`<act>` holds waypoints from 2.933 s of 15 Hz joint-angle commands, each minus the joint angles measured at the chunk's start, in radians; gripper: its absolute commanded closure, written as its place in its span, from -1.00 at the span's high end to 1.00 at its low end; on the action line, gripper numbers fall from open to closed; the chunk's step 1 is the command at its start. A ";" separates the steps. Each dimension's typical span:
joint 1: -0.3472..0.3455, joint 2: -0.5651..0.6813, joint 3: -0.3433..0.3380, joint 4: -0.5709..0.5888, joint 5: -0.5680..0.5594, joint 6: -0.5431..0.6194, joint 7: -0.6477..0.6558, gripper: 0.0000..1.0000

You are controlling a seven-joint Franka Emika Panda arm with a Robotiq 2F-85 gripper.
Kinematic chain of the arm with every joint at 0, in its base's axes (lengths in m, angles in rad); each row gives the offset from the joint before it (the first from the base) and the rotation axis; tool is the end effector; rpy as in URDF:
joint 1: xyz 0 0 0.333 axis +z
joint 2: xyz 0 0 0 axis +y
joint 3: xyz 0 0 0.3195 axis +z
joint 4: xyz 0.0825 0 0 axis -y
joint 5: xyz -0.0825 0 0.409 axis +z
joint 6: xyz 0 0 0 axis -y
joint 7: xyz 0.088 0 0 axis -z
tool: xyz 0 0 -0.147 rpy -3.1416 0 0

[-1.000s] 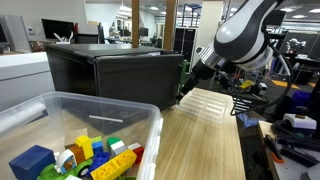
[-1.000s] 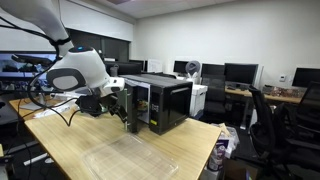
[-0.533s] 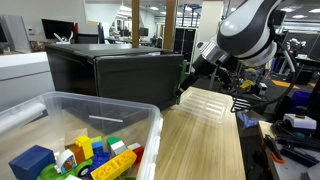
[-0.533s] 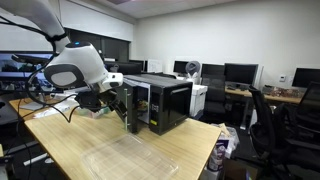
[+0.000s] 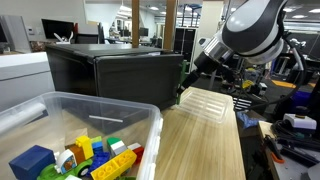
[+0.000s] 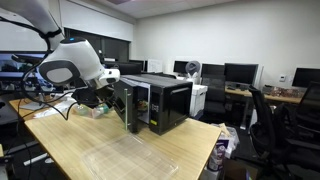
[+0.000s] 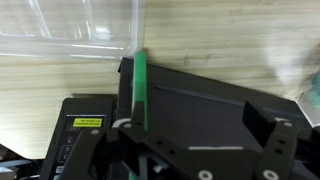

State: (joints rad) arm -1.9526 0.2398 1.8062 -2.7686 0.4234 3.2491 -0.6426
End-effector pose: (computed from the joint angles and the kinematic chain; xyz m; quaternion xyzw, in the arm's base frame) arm 0.4452 -0.0813 0.2271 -0.9617 -0.0032 -0.2706 0.0432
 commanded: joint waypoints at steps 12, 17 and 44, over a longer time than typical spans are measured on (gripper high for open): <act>-0.477 -0.190 0.535 0.045 0.008 -0.035 0.116 1.00; -0.520 -0.261 0.544 0.083 -0.011 -0.028 0.137 1.00; 0.983 -0.648 -0.965 0.132 -0.010 -0.556 0.225 -0.91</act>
State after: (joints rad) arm -1.0856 -0.2752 0.9197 -2.6074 0.3101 2.7707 -0.3470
